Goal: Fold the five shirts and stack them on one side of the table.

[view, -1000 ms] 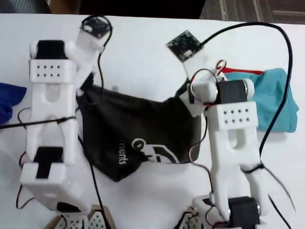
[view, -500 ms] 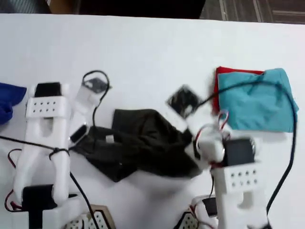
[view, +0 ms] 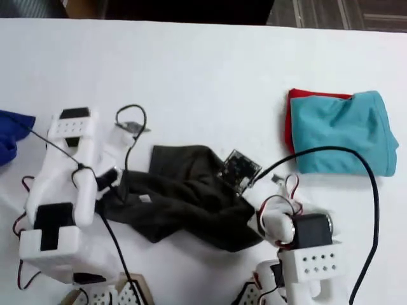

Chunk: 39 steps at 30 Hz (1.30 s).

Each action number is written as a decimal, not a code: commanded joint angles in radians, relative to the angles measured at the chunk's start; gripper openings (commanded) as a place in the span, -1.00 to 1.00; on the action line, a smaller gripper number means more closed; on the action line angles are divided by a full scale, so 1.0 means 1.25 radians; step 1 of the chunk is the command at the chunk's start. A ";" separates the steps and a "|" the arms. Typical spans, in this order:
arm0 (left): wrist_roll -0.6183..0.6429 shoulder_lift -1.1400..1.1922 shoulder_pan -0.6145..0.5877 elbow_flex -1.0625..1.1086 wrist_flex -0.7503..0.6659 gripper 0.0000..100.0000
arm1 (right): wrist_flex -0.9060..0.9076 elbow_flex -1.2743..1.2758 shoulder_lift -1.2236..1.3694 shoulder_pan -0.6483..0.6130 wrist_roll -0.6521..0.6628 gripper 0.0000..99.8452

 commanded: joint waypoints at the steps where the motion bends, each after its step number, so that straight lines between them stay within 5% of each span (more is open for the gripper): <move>1: -0.004 0.000 -0.007 -0.045 0.032 -0.88 | -0.024 -0.106 0.045 0.007 -0.052 -0.31; 4: -0.006 0.000 -0.009 -0.044 0.032 -0.77 | -0.025 -0.248 0.115 0.008 -0.102 -0.15; 12: 0.001 0.000 -0.009 -0.087 0.031 -0.74 | -0.177 -0.450 0.538 -0.031 -0.263 -0.20; 19: 0.026 0.005 -0.007 -0.095 0.025 -0.74 | -0.242 -0.514 0.959 -0.154 -0.276 -0.20; 27: 0.022 0.005 -0.016 -0.098 0.025 -0.74 | -0.231 -0.533 1.086 -0.218 -0.270 -0.21; 39: 0.022 0.005 -0.016 -0.099 0.018 -0.74 | -0.300 -0.547 1.179 -0.195 -0.273 -0.96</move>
